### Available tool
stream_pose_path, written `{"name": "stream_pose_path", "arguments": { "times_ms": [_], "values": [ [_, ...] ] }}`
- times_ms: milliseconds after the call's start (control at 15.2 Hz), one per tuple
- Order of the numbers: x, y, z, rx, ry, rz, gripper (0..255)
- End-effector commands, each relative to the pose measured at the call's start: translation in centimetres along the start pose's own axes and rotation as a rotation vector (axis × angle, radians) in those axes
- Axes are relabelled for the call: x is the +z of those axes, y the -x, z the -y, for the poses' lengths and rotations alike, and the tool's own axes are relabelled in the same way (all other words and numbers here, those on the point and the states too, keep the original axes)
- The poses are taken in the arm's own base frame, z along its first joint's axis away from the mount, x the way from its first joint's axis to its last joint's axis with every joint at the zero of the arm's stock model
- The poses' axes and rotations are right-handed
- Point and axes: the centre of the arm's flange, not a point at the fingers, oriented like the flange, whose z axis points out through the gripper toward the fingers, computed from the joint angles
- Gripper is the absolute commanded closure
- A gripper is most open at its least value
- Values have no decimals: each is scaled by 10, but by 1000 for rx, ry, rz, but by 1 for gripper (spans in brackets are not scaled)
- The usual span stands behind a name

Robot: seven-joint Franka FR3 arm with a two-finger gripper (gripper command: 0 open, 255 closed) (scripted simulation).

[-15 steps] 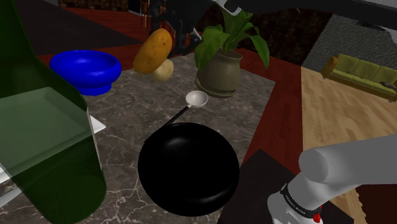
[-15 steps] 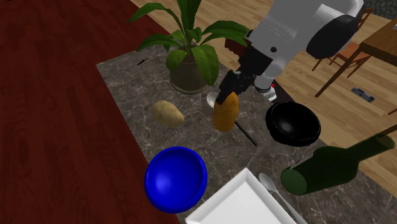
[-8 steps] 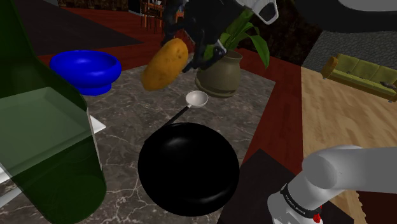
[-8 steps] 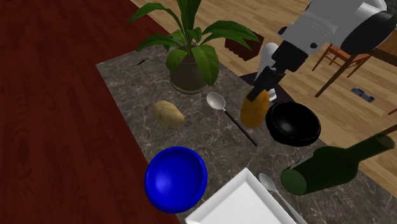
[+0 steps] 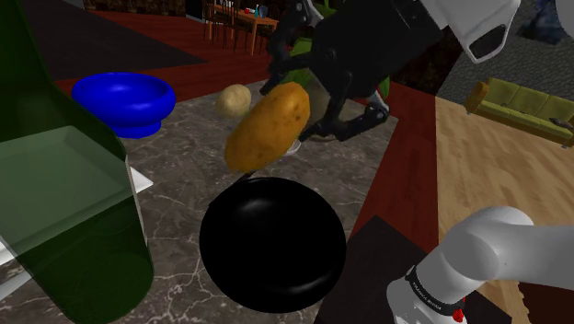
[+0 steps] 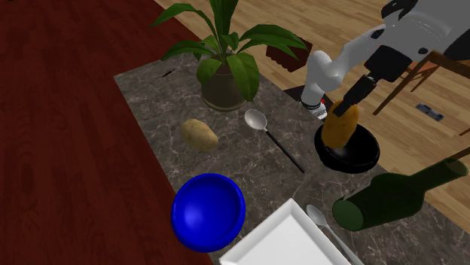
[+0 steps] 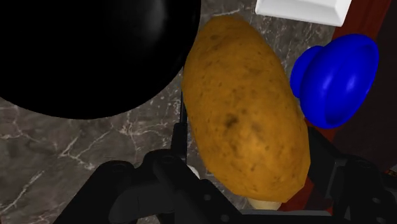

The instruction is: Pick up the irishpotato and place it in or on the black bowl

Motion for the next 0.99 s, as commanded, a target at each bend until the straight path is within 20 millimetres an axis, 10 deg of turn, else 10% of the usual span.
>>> {"name": "stream_pose_path", "arguments": {
  "times_ms": [0,132,924],
  "values": [
    [-16,13,-17,1,0,0,255],
    [-31,29,-37,1,0,0,255],
    [21,34,-71,1,0,0,255]
  ]
}}
